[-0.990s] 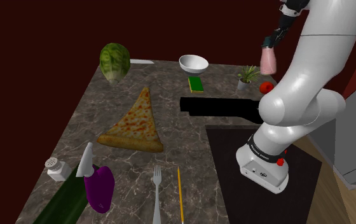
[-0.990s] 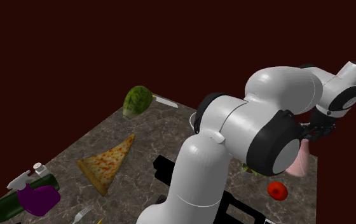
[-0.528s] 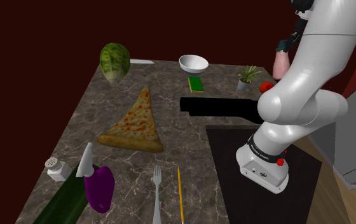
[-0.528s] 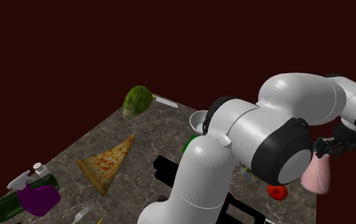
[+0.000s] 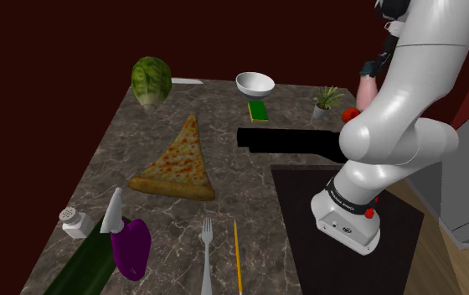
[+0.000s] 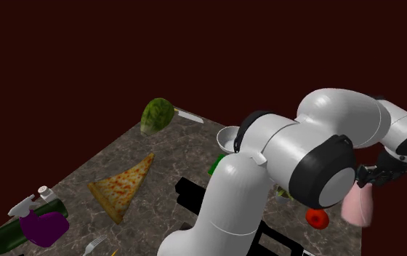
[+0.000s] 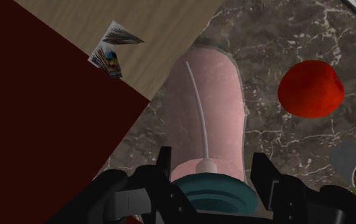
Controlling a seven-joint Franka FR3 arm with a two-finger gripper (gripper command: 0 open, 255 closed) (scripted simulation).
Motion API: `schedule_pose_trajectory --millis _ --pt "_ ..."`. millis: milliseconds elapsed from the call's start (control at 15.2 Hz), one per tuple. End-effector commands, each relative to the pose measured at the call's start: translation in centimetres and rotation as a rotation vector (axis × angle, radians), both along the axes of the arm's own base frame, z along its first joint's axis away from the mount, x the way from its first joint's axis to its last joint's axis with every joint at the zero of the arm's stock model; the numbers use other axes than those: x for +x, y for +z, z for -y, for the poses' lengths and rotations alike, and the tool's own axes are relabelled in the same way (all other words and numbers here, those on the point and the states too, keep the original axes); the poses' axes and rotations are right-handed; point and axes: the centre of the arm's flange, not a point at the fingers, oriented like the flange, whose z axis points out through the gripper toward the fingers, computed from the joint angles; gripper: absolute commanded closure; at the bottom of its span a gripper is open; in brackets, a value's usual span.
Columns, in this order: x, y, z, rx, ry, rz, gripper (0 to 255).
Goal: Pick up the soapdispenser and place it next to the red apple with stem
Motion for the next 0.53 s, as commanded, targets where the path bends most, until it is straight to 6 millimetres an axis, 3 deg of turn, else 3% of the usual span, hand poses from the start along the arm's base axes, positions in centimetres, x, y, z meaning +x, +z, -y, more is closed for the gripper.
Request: schedule_pose_trajectory --millis 0,462 --pt "-0.1 -1.2 -0.1 -0.001 0.0 0.0 255" --pt "-0.1 -4.9 -0.1 -0.001 0.0 0.0 255"
